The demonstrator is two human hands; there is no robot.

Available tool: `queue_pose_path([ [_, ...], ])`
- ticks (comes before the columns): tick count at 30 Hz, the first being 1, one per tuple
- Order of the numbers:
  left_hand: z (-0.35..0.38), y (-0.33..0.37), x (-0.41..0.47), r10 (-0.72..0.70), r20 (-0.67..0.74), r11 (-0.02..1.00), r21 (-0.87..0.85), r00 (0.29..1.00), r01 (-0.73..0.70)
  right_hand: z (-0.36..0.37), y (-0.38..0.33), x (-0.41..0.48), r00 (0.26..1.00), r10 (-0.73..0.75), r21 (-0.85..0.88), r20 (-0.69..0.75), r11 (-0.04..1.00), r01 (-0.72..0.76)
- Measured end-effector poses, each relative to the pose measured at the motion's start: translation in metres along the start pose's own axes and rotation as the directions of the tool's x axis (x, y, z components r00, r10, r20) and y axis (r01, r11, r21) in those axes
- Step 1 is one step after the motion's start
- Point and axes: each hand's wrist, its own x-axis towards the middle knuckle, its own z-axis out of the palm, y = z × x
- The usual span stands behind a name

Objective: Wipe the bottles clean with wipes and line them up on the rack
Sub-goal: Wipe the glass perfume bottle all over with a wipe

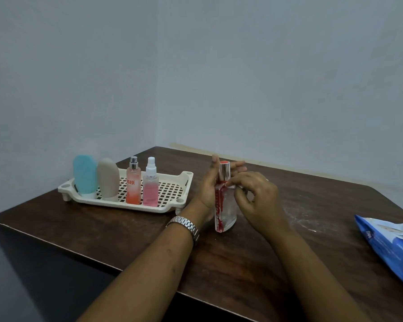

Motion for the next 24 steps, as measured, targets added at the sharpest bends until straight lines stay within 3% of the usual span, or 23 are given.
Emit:
queue_pose_path([
  [4, -0.003, -0.004, 0.002, 0.004, 0.044, 1.000, -0.012, 0.999, -0.003, 0.005, 0.002, 0.000, 0.999, 0.033, -0.012, 0.002, 0.999, -0.033],
  [8, -0.005, -0.007, 0.004, 0.025, 0.019, 1.000, 0.018, 1.000, -0.025, 0.003, -0.006, 0.001, 0.996, -0.058, 0.085, 0.065, 0.995, 0.052],
  [12, -0.007, -0.008, 0.008, 0.021, -0.012, 0.998, 0.063, 1.000, -0.020, 0.005, -0.005, 0.002, 0.993, -0.089, 0.041, 0.074, 0.995, 0.086],
  [15, -0.009, -0.009, 0.010, 0.012, -0.038, 0.999, 0.044, 0.999, -0.011, 0.005, 0.005, 0.002, 0.999, -0.014, -0.030, 0.033, 0.999, 0.015],
  [19, -0.008, -0.009, 0.009, 0.010, -0.026, 0.996, 0.085, 1.000, -0.008, 0.003, 0.021, 0.001, 0.983, 0.185, -0.020, -0.019, 0.983, -0.185],
  [24, -0.009, -0.010, 0.007, 0.016, -0.038, 0.997, 0.074, 0.999, -0.013, 0.006, 0.012, 0.002, 0.967, 0.251, 0.017, -0.043, 0.968, -0.251],
])
